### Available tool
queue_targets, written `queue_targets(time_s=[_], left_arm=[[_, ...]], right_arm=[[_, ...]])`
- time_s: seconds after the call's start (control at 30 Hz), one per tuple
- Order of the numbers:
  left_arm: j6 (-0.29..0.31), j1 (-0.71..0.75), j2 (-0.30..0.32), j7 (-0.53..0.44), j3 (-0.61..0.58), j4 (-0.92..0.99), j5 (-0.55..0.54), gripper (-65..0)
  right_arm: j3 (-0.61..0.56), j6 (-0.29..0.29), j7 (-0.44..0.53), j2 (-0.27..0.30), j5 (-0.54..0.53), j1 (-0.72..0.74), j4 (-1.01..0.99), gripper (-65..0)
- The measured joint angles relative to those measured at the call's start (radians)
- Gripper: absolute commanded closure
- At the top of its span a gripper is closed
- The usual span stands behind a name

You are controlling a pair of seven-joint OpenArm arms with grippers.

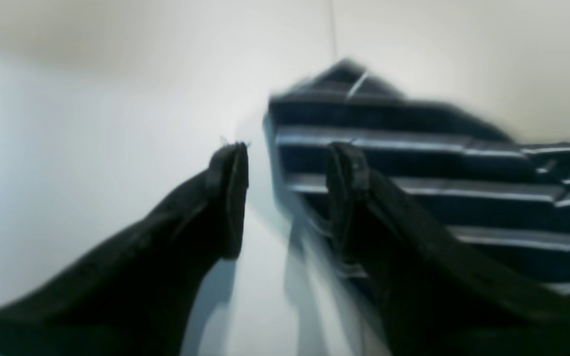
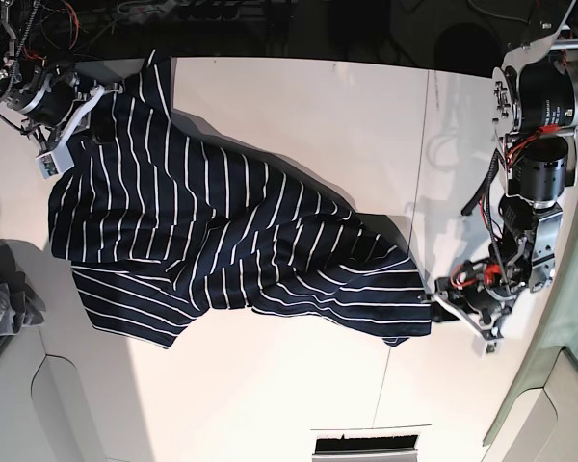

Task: Layout the t-shirt on the table in an organized manner, then fold the t-shirt properly
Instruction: 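Grasp the shirt shoulder with the right gripper while the left drags the hem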

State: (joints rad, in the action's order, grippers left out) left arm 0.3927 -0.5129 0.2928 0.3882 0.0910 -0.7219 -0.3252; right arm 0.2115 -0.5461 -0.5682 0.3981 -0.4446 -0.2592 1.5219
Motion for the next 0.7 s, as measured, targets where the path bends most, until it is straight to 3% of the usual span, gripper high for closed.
queue_targets(time_s=[0.4,0.47,0.53,0.7], left_arm=[[0.0,-0.002,-0.077,-0.031,-0.001,0.051,0.019,-27.3],[0.0,-0.002,-0.085,-0.03,-0.001,0.051,0.025,-16.1],[0.0,-0.002,-0.088,-0.037,-0.001,0.051,0.038,0.0],[0.005,-0.002,-0.081,-0.051,-0.001,0.05,0.071,0.0]], right_arm=[[0.0,0.0,-0.012,0.0,0.0,-0.001,0.0,0.0],[0.0,0.0,-0.012,0.0,0.0,-0.001,0.0,0.0],[0.0,0.0,-0.012,0.0,0.0,-0.001,0.0,0.0],[0.0,0.0,-0.012,0.0,0.0,0.0,0.0,0.0]])
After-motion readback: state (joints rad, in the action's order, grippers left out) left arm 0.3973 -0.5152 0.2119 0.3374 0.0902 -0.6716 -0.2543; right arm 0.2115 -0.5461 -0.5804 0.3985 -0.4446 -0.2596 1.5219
